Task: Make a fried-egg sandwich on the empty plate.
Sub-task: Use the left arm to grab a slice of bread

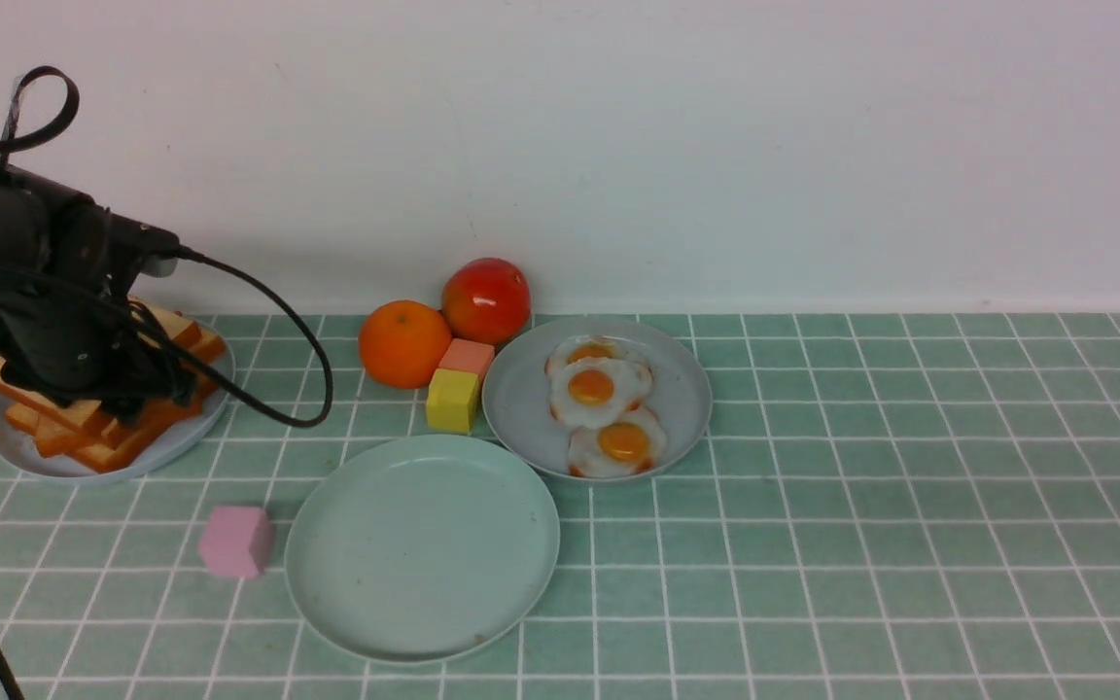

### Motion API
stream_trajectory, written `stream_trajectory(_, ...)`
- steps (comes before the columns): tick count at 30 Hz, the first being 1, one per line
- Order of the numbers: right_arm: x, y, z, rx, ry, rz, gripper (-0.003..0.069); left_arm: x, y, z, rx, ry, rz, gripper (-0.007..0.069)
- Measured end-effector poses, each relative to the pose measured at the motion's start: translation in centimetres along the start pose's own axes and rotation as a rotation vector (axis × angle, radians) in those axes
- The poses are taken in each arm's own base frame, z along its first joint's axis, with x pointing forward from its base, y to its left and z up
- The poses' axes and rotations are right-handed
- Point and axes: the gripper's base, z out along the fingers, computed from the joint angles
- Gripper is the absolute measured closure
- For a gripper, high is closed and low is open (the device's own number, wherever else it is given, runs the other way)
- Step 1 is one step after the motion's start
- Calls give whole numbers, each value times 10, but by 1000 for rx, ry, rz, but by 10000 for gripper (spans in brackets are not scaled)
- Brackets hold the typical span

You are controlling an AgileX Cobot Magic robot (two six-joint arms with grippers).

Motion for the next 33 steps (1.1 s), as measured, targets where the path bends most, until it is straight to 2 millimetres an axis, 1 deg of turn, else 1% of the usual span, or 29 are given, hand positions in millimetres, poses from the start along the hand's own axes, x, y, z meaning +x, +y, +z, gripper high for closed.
stream_trajectory(1, 0, 0, 0, 0, 0, -3, 645, 0, 0, 0, 1, 0, -1, 272)
stream_trajectory(2, 0, 0, 0, 0, 3, -25, 645, 0, 0, -1, 1, 3, -4, 295)
stream_trajectory(5, 1, 0, 0, -1, 6, -50, 645, -1, 1, -5, 3, 1, -12, 314)
stream_trajectory(11, 1, 0, 0, -2, 9, -100, 640, -1, 3, -19, 13, -10, -41, 328)
stream_trajectory(14, 1, 0, 0, -2, 9, -119, 640, -2, 4, -22, 15, -11, -48, 330)
stream_trajectory(19, 1, 0, 0, -2, 8, -146, 638, -1, 4, -23, 21, -1, -57, 303)
stream_trajectory(20, 1, 0, 0, -2, 7, -155, 638, -1, 3, -23, 23, -1, -60, 285)
stream_trajectory(26, 1, 0, 0, -2, 7, -162, 634, 0, 3, -23, 31, 2, -70, 232)
stream_trajectory(33, 1, 0, 0, -2, 7, -166, 631, 0, 3, -23, 24, 8, -62, 217)
